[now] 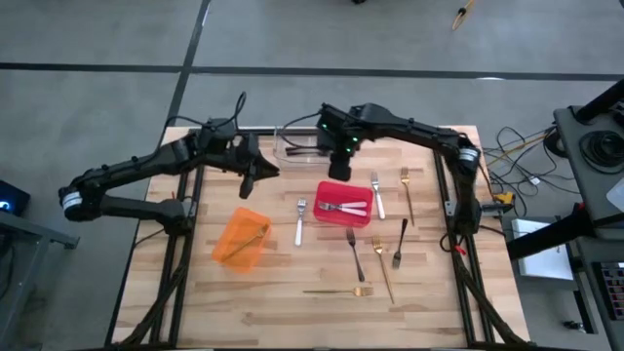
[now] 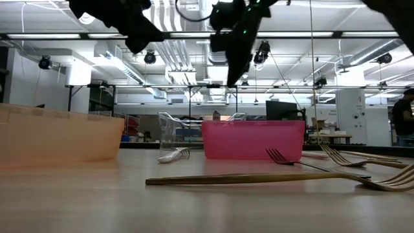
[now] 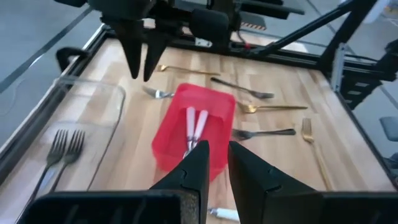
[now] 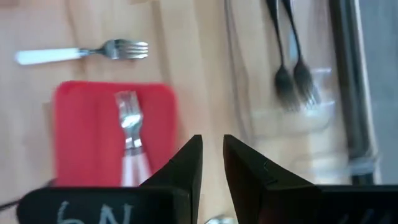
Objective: Sort silverware by color (type)
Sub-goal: Put the gold fork into the orange bin
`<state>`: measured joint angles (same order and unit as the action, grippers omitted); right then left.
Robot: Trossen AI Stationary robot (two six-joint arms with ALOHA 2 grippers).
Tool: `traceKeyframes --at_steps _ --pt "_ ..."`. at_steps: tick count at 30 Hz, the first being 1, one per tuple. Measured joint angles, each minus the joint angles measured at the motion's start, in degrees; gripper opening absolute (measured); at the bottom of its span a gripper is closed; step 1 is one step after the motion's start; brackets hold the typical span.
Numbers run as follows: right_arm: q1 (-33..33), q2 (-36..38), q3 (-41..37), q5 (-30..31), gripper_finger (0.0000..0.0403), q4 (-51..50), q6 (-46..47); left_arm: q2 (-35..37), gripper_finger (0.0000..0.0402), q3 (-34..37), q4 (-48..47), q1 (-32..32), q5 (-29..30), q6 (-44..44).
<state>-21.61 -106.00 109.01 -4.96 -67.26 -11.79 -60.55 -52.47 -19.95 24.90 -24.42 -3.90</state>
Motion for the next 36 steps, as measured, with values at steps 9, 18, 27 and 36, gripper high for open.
traceKeyframes --at_steps 9,18,27,36 --pt "5.27 12.48 -15.7 0.01 0.0056 2.05 18.57 -0.05 0.0041 0.0 1.93 -4.78 0.04 0.0" --pt "10.66 19.01 -27.53 0.05 0.0056 3.43 34.98 -0.56 0.0041 0.0 4.1 -9.33 0.06 -0.02" --pt "16.33 20.53 -34.25 0.01 0.0056 3.23 45.83 -0.55 0.0041 0.0 4.15 -12.13 2.91 -0.03" --pt "22.96 20.53 -36.27 0.01 0.0056 3.22 56.02 -0.55 0.0041 0.0 4.09 -16.32 4.03 0.61"
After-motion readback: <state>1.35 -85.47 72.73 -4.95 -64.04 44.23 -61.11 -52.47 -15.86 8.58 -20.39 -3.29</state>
